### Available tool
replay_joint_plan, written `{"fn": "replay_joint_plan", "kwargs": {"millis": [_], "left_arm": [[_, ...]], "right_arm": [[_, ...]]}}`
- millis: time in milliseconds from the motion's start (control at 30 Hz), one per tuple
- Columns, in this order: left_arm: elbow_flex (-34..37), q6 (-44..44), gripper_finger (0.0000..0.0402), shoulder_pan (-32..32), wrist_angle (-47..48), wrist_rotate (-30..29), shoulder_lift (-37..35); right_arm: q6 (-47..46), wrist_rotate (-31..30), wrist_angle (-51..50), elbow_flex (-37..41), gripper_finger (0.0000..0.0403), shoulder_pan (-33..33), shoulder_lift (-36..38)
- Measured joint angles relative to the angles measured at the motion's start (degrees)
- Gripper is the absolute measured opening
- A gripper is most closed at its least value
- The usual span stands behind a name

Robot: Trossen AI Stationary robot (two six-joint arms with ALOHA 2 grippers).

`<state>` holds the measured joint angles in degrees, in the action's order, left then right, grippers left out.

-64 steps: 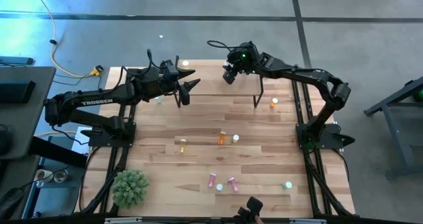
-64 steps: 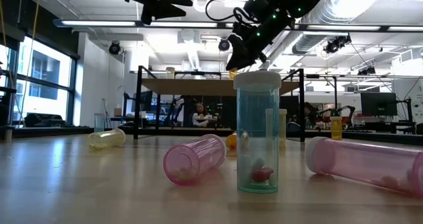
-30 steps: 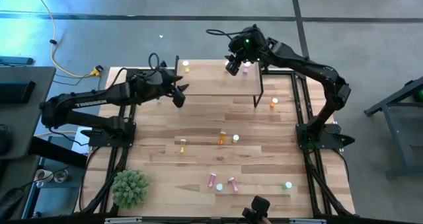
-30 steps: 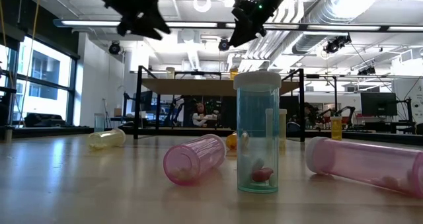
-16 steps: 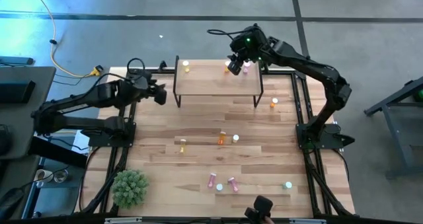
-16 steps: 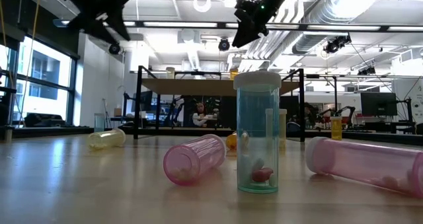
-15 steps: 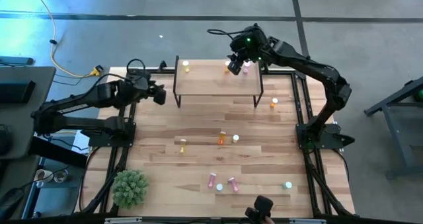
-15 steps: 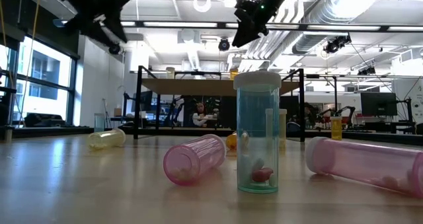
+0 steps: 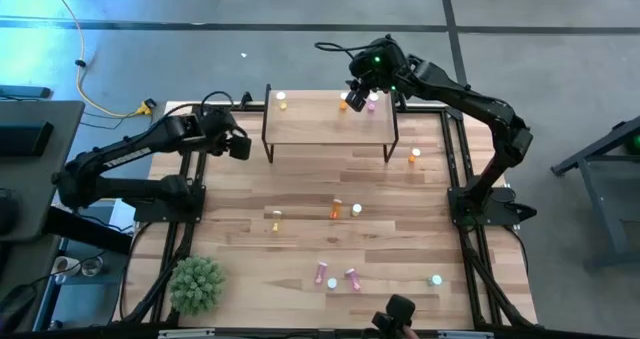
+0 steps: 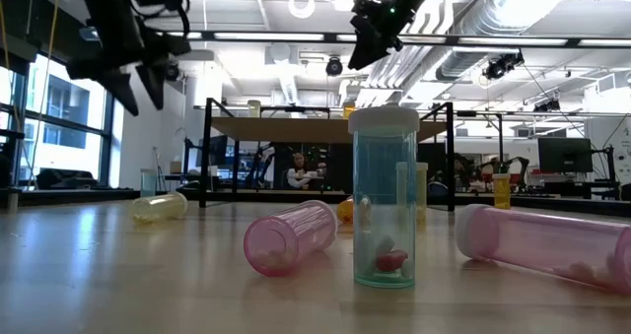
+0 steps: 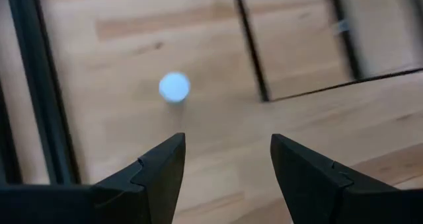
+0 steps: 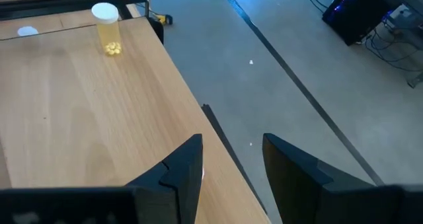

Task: Pick and place medicine bottles onto shelf by color
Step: Put the top blue pill bottle on the shelf

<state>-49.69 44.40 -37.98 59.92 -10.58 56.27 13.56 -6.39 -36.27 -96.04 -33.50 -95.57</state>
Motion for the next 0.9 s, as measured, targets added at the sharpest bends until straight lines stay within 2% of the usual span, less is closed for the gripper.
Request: {"fn": "replay_joint_plan", "kwargs": {"millis": [167,500,900], "left_arm": [[0.0,-1.4,0.0213,-3.66,1.85,3.1,4.72],[0.0,-10.3,0.0213,-8.89,0.54,4.96,10.14],[0.0,-10.23,0.0213,-12.74,-2.54,5.61,18.81]], "right_arm": [[0.0,0.02,-1.19,0.01,0.0149,0.0,0.0],[0.0,0.18,-1.34,0.01,0.0149,0.0,0.0],[0.0,0.19,-1.38,0.01,0.0149,0.0,0.0]]}}
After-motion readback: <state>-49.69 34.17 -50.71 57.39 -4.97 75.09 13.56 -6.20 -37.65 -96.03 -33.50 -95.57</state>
